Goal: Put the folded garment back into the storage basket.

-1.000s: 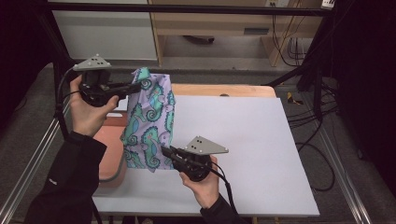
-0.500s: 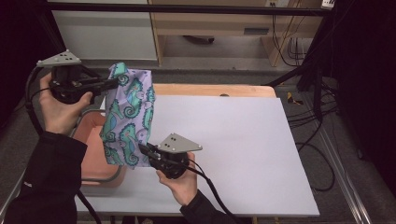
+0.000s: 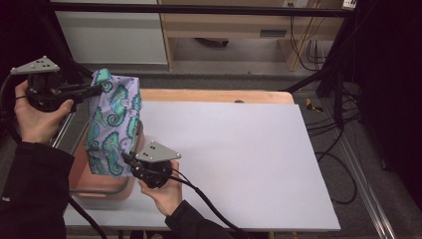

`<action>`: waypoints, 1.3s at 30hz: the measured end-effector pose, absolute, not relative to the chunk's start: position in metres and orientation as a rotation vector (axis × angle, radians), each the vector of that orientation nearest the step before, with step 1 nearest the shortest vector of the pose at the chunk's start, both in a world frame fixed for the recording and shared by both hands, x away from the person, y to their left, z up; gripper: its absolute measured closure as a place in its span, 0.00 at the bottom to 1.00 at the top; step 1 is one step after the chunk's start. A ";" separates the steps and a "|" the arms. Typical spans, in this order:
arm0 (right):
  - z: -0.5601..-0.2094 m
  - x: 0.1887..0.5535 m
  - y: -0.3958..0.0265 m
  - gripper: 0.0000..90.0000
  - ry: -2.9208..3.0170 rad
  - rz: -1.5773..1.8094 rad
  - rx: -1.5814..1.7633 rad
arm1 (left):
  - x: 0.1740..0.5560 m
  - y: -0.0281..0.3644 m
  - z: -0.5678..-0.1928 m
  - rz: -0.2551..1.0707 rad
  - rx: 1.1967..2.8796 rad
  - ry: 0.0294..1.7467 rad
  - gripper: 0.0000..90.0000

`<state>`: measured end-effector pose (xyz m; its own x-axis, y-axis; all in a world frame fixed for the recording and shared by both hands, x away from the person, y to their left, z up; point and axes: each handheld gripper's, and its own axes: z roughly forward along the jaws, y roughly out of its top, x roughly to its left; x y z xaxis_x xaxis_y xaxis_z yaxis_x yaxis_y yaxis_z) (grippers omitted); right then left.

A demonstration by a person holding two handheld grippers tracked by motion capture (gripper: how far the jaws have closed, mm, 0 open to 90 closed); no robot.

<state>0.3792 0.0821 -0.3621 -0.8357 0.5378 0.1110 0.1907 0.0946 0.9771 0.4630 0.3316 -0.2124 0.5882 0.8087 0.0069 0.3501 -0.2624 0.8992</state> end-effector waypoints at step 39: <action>-0.433 0.379 0.168 0.93 2.250 1.617 0.765 | 0.500 0.400 -0.325 0.497 1.928 1.208 0.89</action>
<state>0.3793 0.1675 -0.4328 -0.8252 0.5581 0.0871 0.2606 0.2392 0.9353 0.5002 0.4000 -0.3254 0.4690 0.8797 -0.0786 0.5697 -0.2333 0.7880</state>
